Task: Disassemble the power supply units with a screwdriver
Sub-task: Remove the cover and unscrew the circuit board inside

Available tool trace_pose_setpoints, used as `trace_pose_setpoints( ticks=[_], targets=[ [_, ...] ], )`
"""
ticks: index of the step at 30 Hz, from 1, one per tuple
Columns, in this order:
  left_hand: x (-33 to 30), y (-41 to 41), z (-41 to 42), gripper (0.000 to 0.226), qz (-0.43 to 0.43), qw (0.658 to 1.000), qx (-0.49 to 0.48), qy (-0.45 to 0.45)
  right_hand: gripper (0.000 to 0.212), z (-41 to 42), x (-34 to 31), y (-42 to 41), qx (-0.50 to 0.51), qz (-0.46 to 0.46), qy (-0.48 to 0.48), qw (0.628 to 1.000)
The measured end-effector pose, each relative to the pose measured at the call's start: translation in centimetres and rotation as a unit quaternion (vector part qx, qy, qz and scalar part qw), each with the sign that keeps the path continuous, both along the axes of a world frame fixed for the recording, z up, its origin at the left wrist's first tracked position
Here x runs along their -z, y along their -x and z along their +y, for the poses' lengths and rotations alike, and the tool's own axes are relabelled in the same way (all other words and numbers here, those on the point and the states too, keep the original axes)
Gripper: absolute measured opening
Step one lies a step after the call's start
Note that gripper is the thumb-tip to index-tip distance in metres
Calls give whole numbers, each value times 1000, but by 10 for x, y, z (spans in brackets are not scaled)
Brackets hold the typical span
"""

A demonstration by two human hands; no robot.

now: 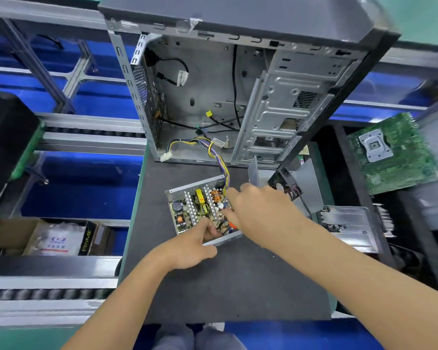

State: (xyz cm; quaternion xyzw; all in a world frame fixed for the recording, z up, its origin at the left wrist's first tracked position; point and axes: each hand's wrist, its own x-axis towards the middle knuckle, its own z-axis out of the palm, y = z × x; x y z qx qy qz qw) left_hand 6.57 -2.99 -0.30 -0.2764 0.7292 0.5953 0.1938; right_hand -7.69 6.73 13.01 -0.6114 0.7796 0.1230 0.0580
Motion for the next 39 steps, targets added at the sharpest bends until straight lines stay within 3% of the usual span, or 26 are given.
trace_pose_setpoints(
  ticks=[4,8,11,13,15,19,21,27,30,33,37,39],
  targets=[
    [1,0,0,23,10,1000,-11,-5,27,8,1,2,-33,-50,12,998],
    [2,0,1,25,3,1000,-14,-11,36,9,0,7,-41,-91,20,995],
    [2,0,0,28,4,1000,-9,-5,52,12,-1,7,10,-126,41,991],
    [1,0,0,40,12,1000,-3,-4,63,15,2,2,55,-99,68,991],
    [2,0,1,33,12,1000,-12,-12,69,19,5,-3,96,-30,108,989],
    [0,0,2,25,11,1000,-18,-15,45,17,1,5,108,38,108,988],
    [0,0,1,26,10,1000,-22,-15,35,13,1,7,79,4,91,993],
    [-5,0,3,35,8,999,-35,-22,37,10,-8,-1,49,-144,64,986],
    [-5,0,5,28,23,999,-44,-22,37,13,-4,-3,40,-61,77,994],
    [-1,-1,5,31,49,997,-59,-12,54,15,-8,1,53,54,71,995],
    [-11,-1,7,41,83,992,-89,-19,33,16,-6,6,-45,-2,61,997],
    [-22,-1,3,37,120,985,-124,-6,34,16,-8,7,-50,-23,40,998]
  ],
)
